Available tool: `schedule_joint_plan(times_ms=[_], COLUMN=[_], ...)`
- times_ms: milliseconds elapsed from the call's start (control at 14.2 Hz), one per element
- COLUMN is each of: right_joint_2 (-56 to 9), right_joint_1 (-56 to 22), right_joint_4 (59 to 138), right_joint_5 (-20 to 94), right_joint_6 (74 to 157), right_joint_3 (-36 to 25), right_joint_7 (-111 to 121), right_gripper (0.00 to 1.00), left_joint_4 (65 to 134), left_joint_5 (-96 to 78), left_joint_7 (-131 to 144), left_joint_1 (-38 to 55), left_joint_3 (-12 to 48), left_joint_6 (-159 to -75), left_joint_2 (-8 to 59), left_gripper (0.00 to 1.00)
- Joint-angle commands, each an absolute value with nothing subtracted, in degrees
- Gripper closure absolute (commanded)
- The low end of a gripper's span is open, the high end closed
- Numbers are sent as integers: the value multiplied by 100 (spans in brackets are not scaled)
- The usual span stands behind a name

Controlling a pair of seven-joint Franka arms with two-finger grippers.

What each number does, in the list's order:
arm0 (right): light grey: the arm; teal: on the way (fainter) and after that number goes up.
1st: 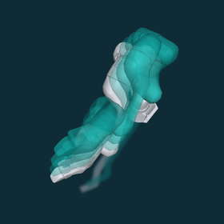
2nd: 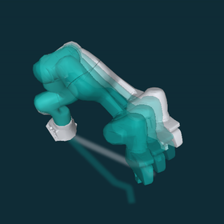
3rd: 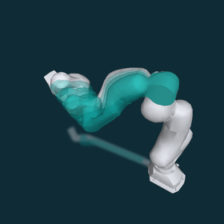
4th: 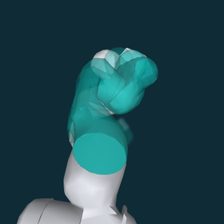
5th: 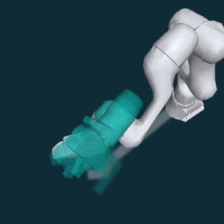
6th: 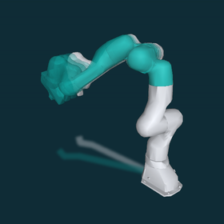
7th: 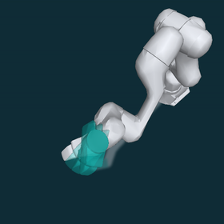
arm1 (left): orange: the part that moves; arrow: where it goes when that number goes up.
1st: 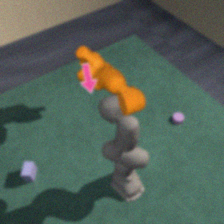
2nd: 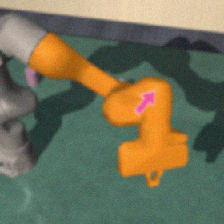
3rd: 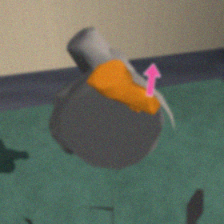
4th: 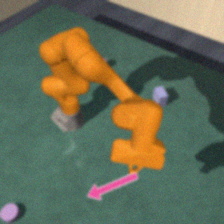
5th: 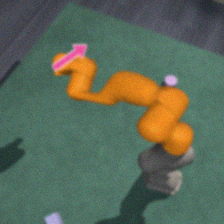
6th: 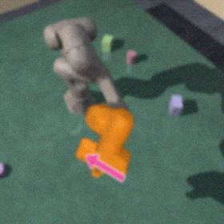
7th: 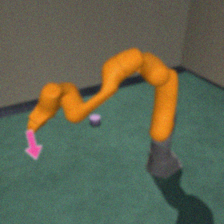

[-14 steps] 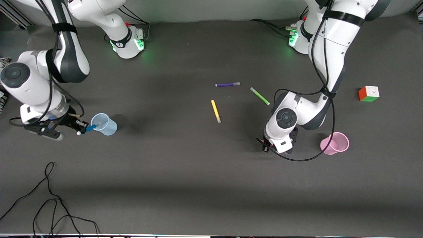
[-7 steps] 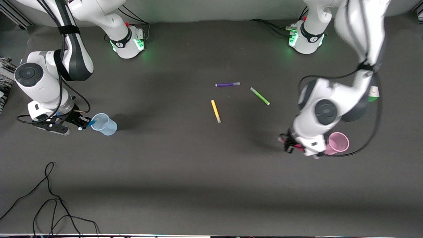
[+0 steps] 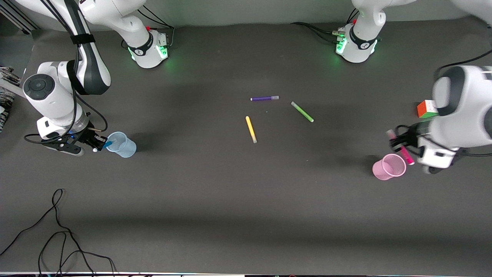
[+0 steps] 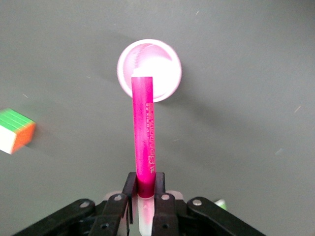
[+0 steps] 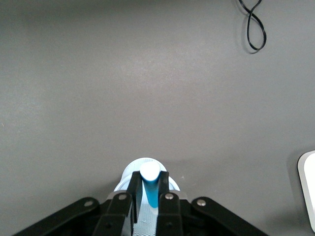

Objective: Place pink and blue markers in matching cups
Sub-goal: 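Lower the blue marker into the blue cup while the left gripper carries pink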

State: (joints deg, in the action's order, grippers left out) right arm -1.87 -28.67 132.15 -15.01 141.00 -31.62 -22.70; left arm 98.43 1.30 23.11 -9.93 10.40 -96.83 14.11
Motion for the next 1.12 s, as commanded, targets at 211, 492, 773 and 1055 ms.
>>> schedule_joint_plan(times_ms=[211,492,773,1055], right_joint_2=[-264,-272,-272,-237], right_joint_1=[-2909,-2918,-2918,-2918], right_joint_4=[13359,13359,13359,13333], right_joint_5=[-1635,-1635,-1635,-1591], right_joint_6=[14370,14370,14370,14291], right_joint_3=[-3208,-3208,-3217,-3208], right_joint_7=[-2197,-2197,-2197,-1856], right_gripper=[0,0,0,0], left_joint_4=[8547,6982,6750,6767], left_joint_5=[387,624,703,800], left_joint_7=[1143,1143,1134,1134], left_joint_1=[-1055,-827,-800,-817], left_joint_3=[1081,1090,1081,1072], left_joint_6=[-8458,-7455,-7663,-7866], left_joint_2=[2247,3758,4376,4649], left_gripper=[100,100,100,100])
